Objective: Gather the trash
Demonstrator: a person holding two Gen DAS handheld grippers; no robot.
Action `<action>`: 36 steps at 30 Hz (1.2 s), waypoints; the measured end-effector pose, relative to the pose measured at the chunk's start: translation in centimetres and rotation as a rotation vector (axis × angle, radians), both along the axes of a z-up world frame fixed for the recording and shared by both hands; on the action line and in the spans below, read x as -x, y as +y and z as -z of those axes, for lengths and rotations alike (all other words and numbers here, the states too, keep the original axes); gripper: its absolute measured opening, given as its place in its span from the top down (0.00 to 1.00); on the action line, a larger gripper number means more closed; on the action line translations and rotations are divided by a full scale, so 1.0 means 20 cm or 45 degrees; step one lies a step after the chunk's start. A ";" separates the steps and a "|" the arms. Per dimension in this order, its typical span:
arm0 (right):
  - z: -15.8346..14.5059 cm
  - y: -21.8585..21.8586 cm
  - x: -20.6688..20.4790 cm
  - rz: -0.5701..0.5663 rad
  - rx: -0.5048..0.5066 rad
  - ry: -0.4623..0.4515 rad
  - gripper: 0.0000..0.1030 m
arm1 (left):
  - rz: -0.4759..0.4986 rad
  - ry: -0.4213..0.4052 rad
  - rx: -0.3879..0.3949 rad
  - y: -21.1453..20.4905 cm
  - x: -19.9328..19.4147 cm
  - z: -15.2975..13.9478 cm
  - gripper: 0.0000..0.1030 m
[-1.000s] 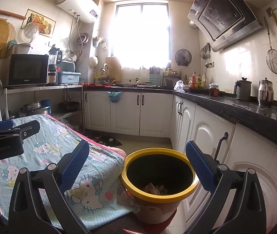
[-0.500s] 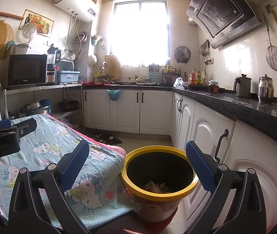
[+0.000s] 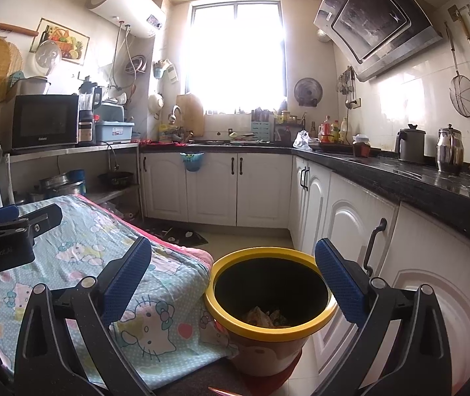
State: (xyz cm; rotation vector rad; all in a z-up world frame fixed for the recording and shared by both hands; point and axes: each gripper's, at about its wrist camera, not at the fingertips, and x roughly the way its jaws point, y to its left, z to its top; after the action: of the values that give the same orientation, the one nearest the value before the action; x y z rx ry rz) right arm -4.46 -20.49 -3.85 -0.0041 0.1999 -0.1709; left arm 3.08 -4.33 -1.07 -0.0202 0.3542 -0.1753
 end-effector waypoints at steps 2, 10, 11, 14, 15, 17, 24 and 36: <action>0.00 0.00 0.00 -0.001 0.000 0.000 0.06 | 0.002 0.000 0.002 0.00 0.00 0.00 0.10; 0.00 0.01 0.00 -0.001 0.000 0.004 0.06 | 0.000 0.002 0.000 0.00 0.00 0.00 0.10; 0.00 0.01 0.00 0.000 0.000 0.006 0.06 | 0.001 0.002 0.001 0.00 0.00 0.00 0.10; 0.00 0.02 0.00 -0.002 0.000 0.005 0.06 | 0.000 -0.001 -0.002 0.00 0.00 0.00 0.10; 0.00 0.02 0.00 -0.002 0.000 0.006 0.06 | 0.000 -0.001 -0.002 0.00 0.00 0.00 0.10; 0.00 0.02 0.00 -0.001 -0.001 0.006 0.06 | 0.001 -0.003 -0.001 0.00 0.00 0.00 0.10; 0.00 0.02 0.00 0.000 -0.001 0.005 0.06 | 0.001 -0.002 -0.001 0.00 0.00 0.00 0.10; -0.01 0.02 0.00 0.000 -0.003 0.008 0.06 | 0.002 -0.004 -0.003 0.00 0.01 0.00 0.10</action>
State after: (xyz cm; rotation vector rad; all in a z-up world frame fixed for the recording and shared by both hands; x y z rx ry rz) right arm -4.47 -20.03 -3.73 -0.0026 0.2067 -0.1711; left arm 2.97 -4.30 -1.01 -0.0176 0.3512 -0.1767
